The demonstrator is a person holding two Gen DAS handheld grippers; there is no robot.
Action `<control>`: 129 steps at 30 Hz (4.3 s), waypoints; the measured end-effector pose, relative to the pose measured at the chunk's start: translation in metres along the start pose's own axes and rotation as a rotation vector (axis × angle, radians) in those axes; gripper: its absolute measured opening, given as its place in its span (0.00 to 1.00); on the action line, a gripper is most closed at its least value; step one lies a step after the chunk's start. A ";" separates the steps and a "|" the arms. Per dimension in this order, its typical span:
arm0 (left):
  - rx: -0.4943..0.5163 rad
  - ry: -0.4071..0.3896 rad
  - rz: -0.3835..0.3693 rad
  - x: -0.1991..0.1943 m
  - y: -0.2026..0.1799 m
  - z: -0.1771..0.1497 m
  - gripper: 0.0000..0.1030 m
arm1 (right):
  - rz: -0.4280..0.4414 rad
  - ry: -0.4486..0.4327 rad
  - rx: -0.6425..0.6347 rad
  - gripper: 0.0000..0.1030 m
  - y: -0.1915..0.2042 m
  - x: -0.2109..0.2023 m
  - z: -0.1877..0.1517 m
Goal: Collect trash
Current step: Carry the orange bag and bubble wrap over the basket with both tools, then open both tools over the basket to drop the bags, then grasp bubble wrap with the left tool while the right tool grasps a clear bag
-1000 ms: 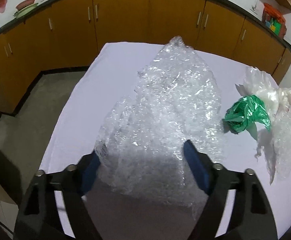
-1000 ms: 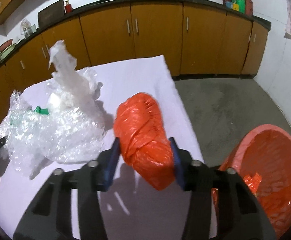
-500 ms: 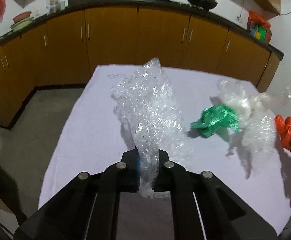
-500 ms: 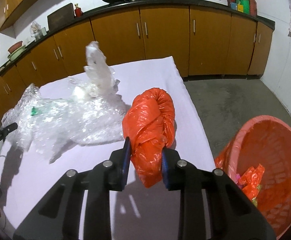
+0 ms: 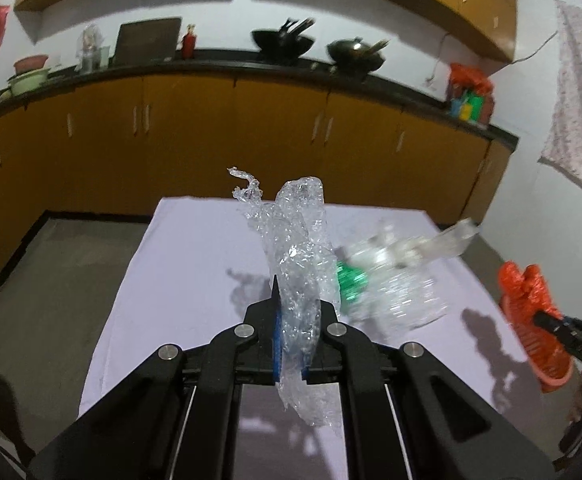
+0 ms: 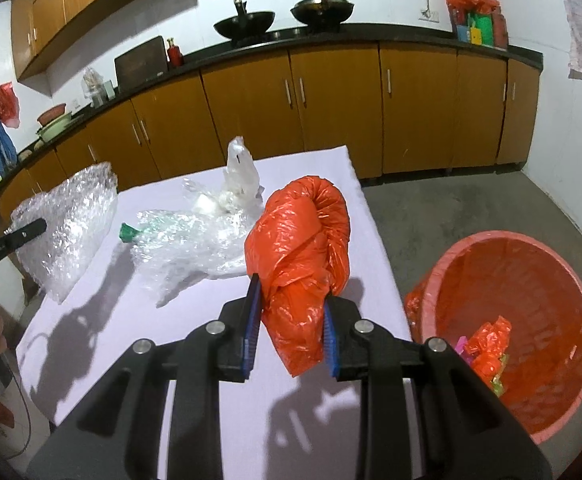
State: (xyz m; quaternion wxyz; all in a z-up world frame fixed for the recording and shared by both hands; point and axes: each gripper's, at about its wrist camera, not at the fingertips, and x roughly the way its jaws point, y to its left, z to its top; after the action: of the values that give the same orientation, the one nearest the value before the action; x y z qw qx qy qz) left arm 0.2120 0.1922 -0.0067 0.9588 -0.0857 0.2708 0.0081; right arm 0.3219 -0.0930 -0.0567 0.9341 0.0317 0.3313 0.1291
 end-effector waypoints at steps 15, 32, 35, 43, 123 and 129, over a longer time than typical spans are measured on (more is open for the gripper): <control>0.106 -0.064 -0.256 -0.023 -0.119 0.014 0.06 | -0.125 -0.105 0.054 0.26 -0.053 -0.075 -0.011; 0.219 -0.010 -0.443 -0.003 -0.239 -0.015 0.06 | -0.285 -0.140 0.124 0.26 -0.118 -0.116 -0.030; 0.234 0.001 -0.460 0.000 -0.251 -0.021 0.06 | -0.296 -0.144 0.132 0.26 -0.124 -0.119 -0.032; 0.268 0.026 -0.489 0.009 -0.277 -0.033 0.06 | -0.315 -0.139 0.164 0.26 -0.140 -0.117 -0.037; 0.112 0.062 0.063 0.102 -0.096 -0.035 0.86 | -0.195 -0.062 0.158 0.51 -0.102 -0.037 -0.031; 0.129 0.091 0.028 0.113 -0.091 -0.036 0.86 | -0.170 -0.044 0.132 0.51 -0.083 -0.025 -0.027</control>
State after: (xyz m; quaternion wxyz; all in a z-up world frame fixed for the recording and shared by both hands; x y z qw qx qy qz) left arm 0.2955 0.0926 -0.0814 0.9487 -0.0201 0.3154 0.0002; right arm 0.3050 -0.1804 -0.0748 0.9446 0.0680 0.3199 0.0267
